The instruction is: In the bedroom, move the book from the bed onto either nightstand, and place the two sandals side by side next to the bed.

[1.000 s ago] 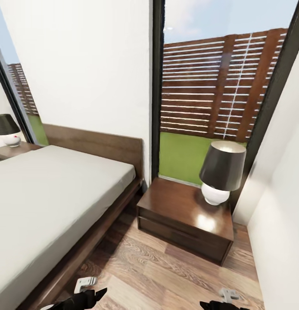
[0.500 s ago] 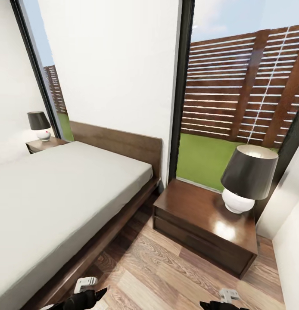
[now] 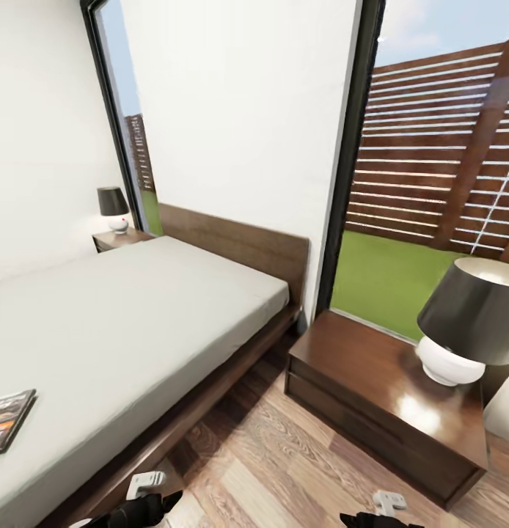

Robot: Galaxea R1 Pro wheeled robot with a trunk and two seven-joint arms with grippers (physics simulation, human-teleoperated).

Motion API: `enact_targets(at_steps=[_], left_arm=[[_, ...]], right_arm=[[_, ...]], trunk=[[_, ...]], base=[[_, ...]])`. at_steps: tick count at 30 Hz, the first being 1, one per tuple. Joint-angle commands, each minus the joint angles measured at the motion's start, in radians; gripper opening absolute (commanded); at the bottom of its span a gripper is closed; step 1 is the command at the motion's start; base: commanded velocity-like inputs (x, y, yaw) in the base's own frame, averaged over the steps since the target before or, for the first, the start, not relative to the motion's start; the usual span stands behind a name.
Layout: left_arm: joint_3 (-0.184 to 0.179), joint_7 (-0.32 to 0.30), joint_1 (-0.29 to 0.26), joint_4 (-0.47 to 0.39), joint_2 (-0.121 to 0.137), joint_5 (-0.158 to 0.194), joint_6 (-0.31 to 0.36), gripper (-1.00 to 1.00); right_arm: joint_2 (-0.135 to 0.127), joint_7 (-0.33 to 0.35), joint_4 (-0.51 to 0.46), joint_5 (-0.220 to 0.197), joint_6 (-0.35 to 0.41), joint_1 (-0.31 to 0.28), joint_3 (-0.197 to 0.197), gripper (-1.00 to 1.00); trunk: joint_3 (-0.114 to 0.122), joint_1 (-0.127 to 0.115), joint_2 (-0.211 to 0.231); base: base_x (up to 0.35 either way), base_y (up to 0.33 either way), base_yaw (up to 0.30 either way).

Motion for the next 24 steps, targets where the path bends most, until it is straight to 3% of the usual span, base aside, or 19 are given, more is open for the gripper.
enact_targets(at_steps=[1, 24], left_arm=[[0.006, -0.001, -0.001, 0.001, 0.000, -0.011, -0.006, 1.00], [0.006, -0.001, -0.001, 0.001, -0.001, -0.011, -0.006, 1.00]], right_arm=[[0.000, 0.003, 0.002, 0.003, -0.002, -0.001, -0.006, 1.00], [0.000, 0.003, 0.004, 0.004, -0.002, -0.001, -0.006, 1.00]], trunk=[[-0.001, 0.000, 0.000], [-0.001, 0.000, 0.000]], base=[[0.139, -0.132, 0.291], [0.019, -0.019, 0.291]])
